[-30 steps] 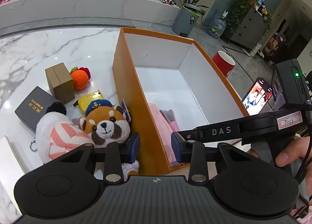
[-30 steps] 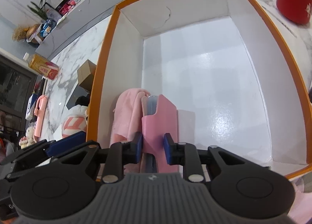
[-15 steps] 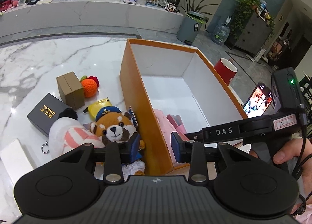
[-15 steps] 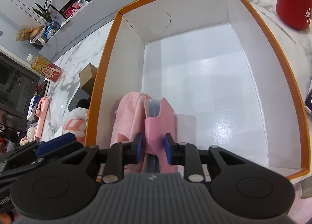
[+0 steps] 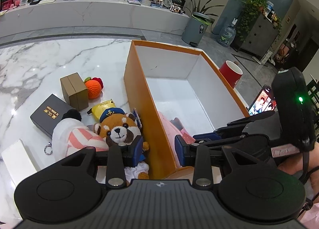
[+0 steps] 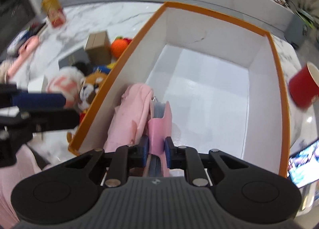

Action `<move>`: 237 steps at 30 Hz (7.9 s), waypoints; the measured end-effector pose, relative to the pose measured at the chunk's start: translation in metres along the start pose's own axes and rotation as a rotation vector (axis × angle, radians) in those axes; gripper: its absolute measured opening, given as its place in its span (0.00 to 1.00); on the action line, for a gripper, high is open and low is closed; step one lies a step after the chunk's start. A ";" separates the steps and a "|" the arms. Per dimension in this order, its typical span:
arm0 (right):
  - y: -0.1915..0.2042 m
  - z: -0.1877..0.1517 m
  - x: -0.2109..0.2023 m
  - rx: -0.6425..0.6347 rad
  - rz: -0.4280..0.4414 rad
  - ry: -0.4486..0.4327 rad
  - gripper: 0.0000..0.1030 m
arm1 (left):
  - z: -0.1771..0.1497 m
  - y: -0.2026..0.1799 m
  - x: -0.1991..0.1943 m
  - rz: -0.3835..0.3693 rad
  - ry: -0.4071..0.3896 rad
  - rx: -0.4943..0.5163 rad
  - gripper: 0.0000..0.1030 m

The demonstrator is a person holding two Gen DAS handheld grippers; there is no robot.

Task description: Organize objects

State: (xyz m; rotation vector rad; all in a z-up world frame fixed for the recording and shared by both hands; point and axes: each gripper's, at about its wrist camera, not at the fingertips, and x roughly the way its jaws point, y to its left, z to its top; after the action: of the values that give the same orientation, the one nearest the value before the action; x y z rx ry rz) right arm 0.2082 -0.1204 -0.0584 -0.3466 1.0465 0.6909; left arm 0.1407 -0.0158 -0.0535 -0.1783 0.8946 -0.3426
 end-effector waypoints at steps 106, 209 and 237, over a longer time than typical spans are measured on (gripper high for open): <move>0.141 0.052 0.069 -0.617 -0.125 0.075 0.70 | -0.008 0.131 -0.006 0.109 0.046 -0.278 0.67; -0.077 0.064 0.019 -0.742 0.042 0.332 0.54 | 0.053 -0.081 0.123 -0.148 0.256 0.389 0.63; -0.065 0.060 0.057 -0.932 0.173 0.542 0.38 | 0.044 -0.055 0.149 -0.224 0.383 0.238 0.50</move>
State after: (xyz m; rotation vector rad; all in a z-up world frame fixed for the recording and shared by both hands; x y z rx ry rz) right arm 0.3108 -0.1141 -0.0837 -1.3149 1.2130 1.2683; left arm 0.2491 -0.1212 -0.1188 0.0104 1.2054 -0.7040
